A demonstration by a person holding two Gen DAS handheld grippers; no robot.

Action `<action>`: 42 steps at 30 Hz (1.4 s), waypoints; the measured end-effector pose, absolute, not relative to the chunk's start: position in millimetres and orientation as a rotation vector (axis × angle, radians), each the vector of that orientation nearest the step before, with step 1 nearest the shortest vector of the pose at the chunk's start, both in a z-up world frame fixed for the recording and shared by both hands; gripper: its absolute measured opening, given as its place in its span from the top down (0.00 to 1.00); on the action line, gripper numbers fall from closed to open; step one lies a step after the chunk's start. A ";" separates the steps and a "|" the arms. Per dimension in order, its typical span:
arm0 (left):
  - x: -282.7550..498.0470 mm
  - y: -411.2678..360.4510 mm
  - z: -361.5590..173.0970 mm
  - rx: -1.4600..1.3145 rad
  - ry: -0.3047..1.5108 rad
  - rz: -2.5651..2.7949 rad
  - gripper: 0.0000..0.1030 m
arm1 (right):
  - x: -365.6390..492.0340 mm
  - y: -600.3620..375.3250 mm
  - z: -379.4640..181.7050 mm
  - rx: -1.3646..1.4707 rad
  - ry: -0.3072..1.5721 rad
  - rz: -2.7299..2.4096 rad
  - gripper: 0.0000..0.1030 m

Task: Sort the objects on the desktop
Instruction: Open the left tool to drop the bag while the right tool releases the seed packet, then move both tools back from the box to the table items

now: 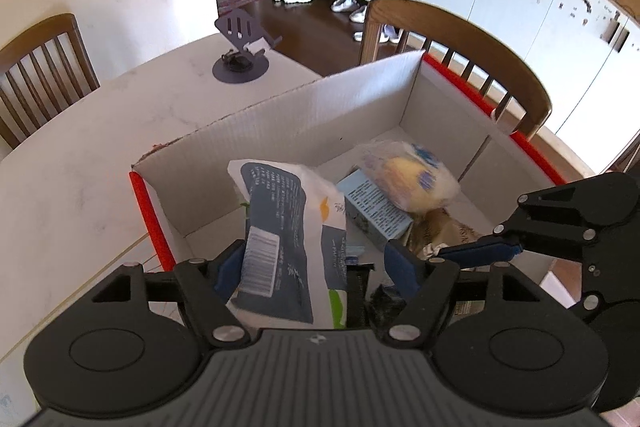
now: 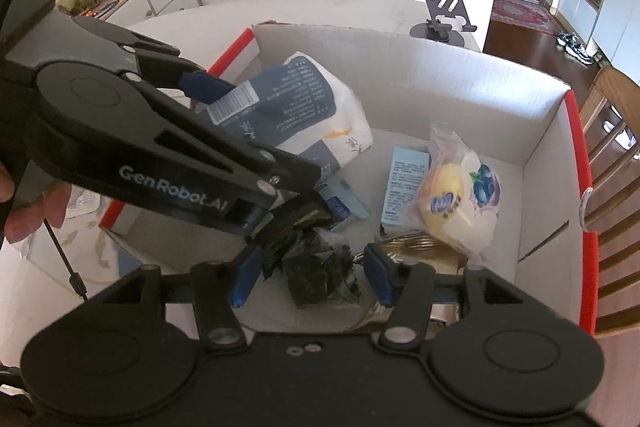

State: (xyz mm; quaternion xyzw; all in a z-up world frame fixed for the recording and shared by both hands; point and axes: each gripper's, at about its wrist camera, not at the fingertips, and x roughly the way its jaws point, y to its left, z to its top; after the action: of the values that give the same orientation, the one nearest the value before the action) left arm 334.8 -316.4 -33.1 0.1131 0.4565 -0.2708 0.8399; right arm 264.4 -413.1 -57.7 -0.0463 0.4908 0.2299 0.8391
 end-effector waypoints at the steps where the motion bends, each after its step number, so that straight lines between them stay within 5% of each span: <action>1: 332.8 -315.0 -30.6 0.231 0.962 -0.574 0.28 | 263.2 -413.6 -55.4 -0.098 1.033 0.488 0.43; 24: 263.1 -268.2 3.2 0.068 0.899 -0.581 0.22 | 233.3 -419.8 -23.0 -0.100 0.966 0.510 0.34; 26: 258.1 -259.7 5.4 0.057 0.893 -0.571 0.13 | 229.6 -418.0 -21.7 -0.099 0.964 0.513 0.34; 36: 231.6 -195.8 8.5 0.016 0.868 -0.473 0.11 | 221.0 -386.2 -9.0 -0.094 0.929 0.562 0.28; 42: 215.8 -143.2 1.7 -0.018 0.865 -0.386 0.02 | 222.3 -353.8 -4.1 -0.110 0.913 0.591 0.25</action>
State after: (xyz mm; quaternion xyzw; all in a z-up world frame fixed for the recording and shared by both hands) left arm 215.8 -143.2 1.7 -0.0086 0.4165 -0.1858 0.8899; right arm 222.3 -353.8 -4.1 -0.0525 0.4341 0.2808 0.8544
